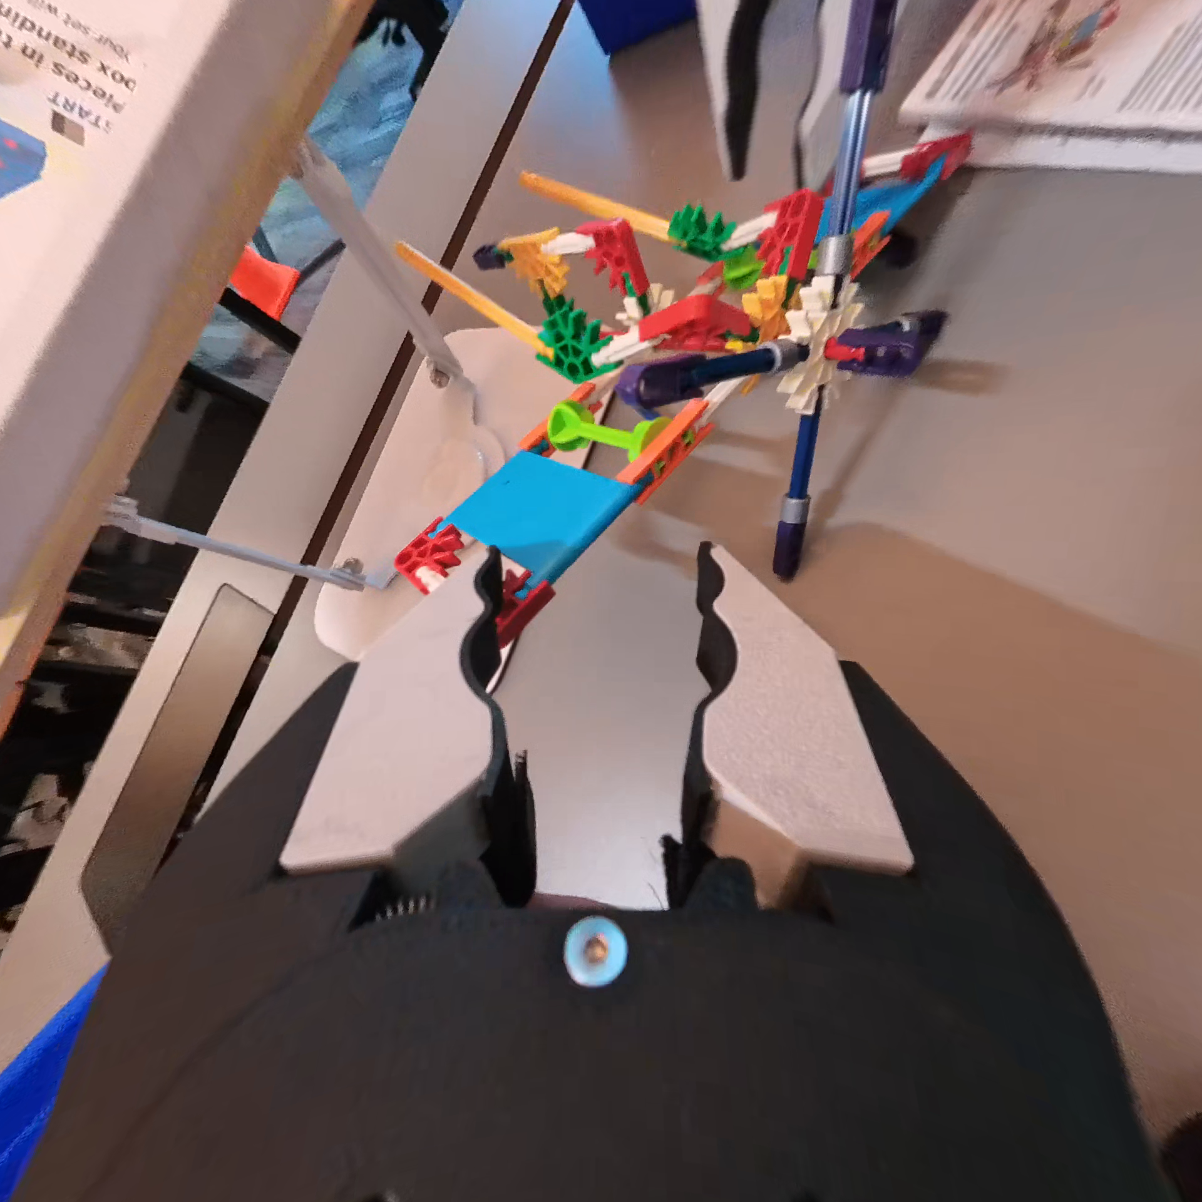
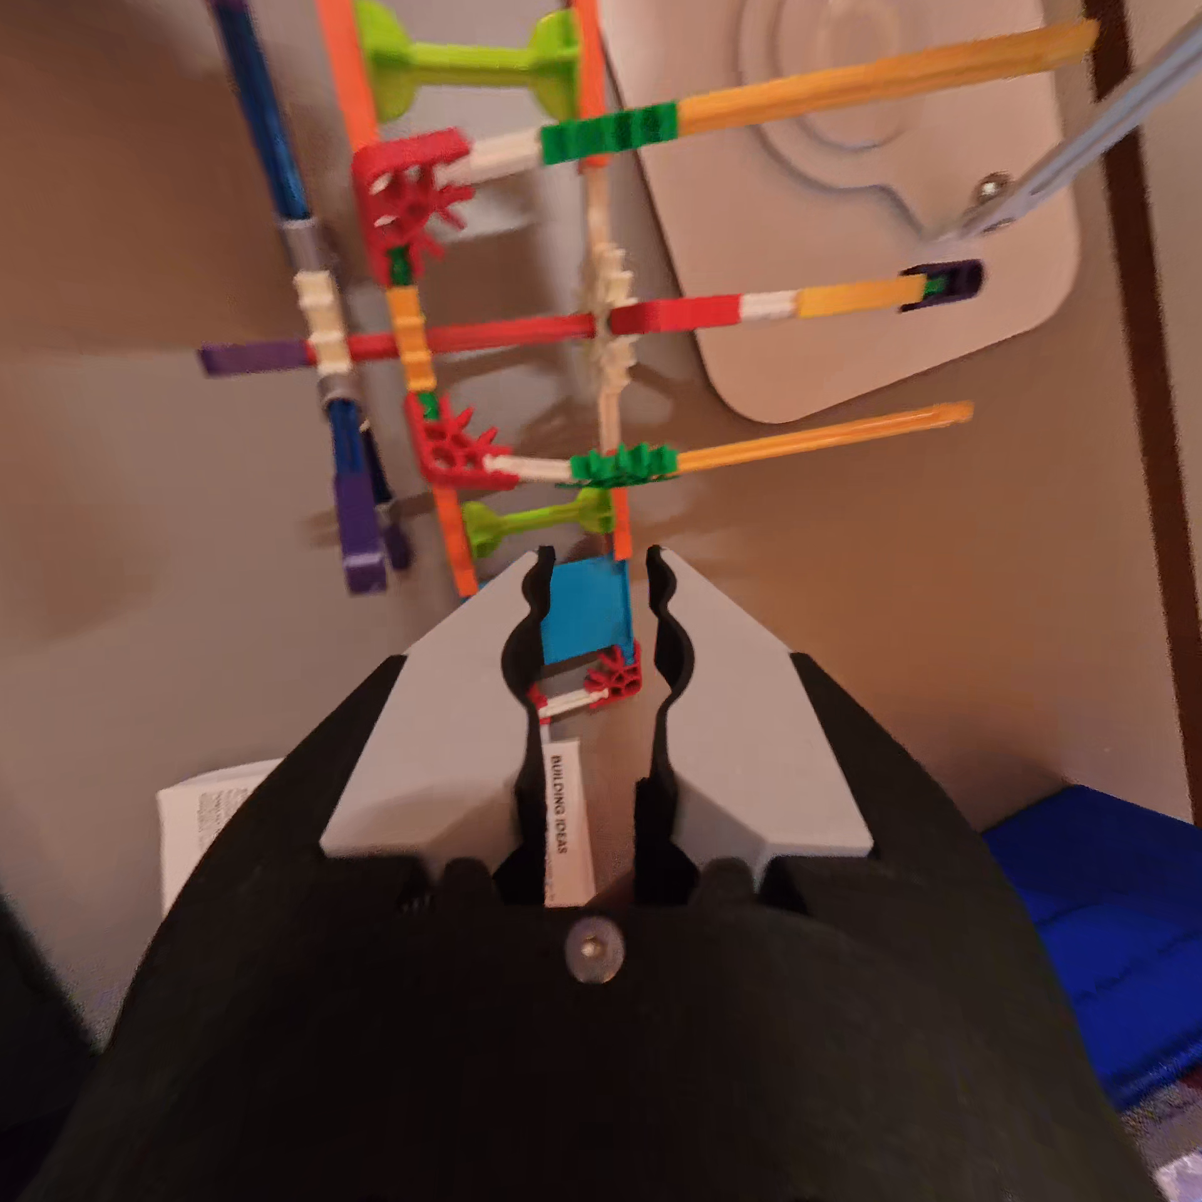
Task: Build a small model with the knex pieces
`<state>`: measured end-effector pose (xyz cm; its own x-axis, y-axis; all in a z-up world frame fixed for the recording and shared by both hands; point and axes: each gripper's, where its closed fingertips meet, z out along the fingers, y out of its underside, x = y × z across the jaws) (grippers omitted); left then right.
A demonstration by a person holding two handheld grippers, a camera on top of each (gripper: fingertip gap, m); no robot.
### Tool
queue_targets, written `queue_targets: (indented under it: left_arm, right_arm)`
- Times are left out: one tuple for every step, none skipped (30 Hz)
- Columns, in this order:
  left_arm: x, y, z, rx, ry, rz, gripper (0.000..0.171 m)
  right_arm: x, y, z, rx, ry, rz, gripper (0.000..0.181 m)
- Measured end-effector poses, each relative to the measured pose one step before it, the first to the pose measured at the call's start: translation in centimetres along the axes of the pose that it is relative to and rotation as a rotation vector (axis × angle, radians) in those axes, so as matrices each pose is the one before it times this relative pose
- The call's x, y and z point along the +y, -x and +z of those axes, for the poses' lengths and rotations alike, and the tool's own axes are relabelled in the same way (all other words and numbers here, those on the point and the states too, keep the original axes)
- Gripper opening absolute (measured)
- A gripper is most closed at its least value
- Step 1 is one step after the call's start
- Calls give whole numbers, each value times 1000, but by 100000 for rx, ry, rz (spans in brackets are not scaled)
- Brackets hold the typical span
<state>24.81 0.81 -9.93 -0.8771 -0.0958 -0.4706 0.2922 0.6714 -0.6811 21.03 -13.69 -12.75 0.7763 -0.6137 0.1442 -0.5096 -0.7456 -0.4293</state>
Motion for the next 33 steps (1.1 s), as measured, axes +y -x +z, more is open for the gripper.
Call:
queue_targets:
  left_arm:
    - [-133, -227, -83, 827, 499, -238, 55]
    - [45, -44, -11, -872, 1186, 1558, 55]
    - [234, 195, 110, -2603, 1900, 2639, 55]
    - [426, 151, 243, -2289, 2533, 2623, 55]
    - [472, 57, 334, -1316, 2490, 1229, 55]
    - [418, 2, 370, -674, 1666, 340, 56]
    - [415, 67, 352, -693, 1493, 321, 56]
    - [383, 117, 276, -872, 1450, 451, 57]
    - [304, 114, 194, -601, 1132, 269, 57]
    - [228, 38, 143, -2, 800, -49, 57]
    - [215, 26, 128, 141, 759, -312, 56]
    - [226, -2, 151, 246, 783, -255, 55]
    - [138, -62, 148, 486, 214, -370, 54]
    - [119, -56, 164, 444, 60, -500, 54]
    - [104, -31, 154, 192, 185, 30, 55]
    - [93, -6, 143, -118, 343, 475, 55]
    - [53, -4, 90, -171, 278, 450, 55]
    - [8, -17, 85, -87, 78, 194, 54]
    - [19, -20, 69, -65, 136, 97, 54]
    - [51, -29, 86, -43, 233, 145, 54]
    - [56, -45, 88, 91, 189, 53, 54]
    - [49, -6, 96, -63, 137, -2, 54]
    - [47, -4, 79, -81, 128, 15, 54]
    - [32, -24, 77, 147, 132, -84, 55]
    - [30, 7, 72, -13, 23, -194, 54]
    - [75, -16, 90, 202, 327, -247, 54]
    - [46, -91, 60, 668, 23, -250, 54]
    - [-23, -44, -6, 506, -325, -463, 55]
    - [-43, -14, -69, 573, -350, -690, 55]
    - [-121, -136, -139, 1810, -884, -1352, 57]
    - [-196, -146, -226, 2453, -1493, -2080, 59]
    - [-245, 23, -267, 1453, -1918, -2125, 58]
    - [-303, -161, -288, 2282, -2077, -1612, 60]
  right_arm:
    - [-9, -458, 228, 1684, -325, 712, 29]
    - [73, -268, 324, 786, 353, 491, 32]
    - [71, -165, 393, 335, 471, 123, 33]
    - [-11, -143, 398, 496, 221, -170, 34]
    - [-8, -78, 380, 233, 309, -162, 34]
    - [27, 56, 392, -587, 582, -150, 34]
    - [-9, 78, 366, -605, 352, -475, 33]
    - [-73, 66, 290, -379, -90, -718, 32]
    - [-71, 140, 174, -938, -151, -201, 27]
    - [-45, 146, 75, -970, -53, 48, 24]
    - [-58, 94, -14, -431, -166, -224, 23]
    - [-66, 110, -88, -496, -323, -174, 21]
    - [-49, 216, -96, -1155, -253, 108, 16]
    - [-21, 139, -86, -636, -110, -11, 16]
    - [-17, 77, -73, -296, -56, 174, 16]
    - [-11, 90, -74, -460, 63, 264, 16]
    - [13, 110, -83, -305, 230, -78, 16]
    - [26, 126, -71, -334, 392, -304, 15]
    - [11, 130, -74, -342, 311, -255, 15]
    - [-1, 91, -74, -258, 203, -25, 15]
    - [6, 54, -52, -105, 158, 115, 15]
    - [-7, 68, -36, -153, 183, 143, 15]
    - [-2, 96, -37, -435, 202, 181, 15]
    - [-16, 96, -43, -335, 110, 73, 15]
    - [-7, 80, -49, -144, 151, -91, 15]
    - [1, 129, -23, -342, 246, -187, 15]
    - [3, 70, -32, -35, 292, 109, 15]
    - [-3, -19, -25, 277, 292, 85, 15]
    - [1, 14, 4, 119, 214, -113, 15]
    - [54, 64, 26, -300, 355, 82, 15]
    - [84, 55, 35, -325, 365, -70, 15]
    - [19, 33, 21, -128, -1, -255, 15]
    - [-2, 4, 13, -79, -6, 6, 15]
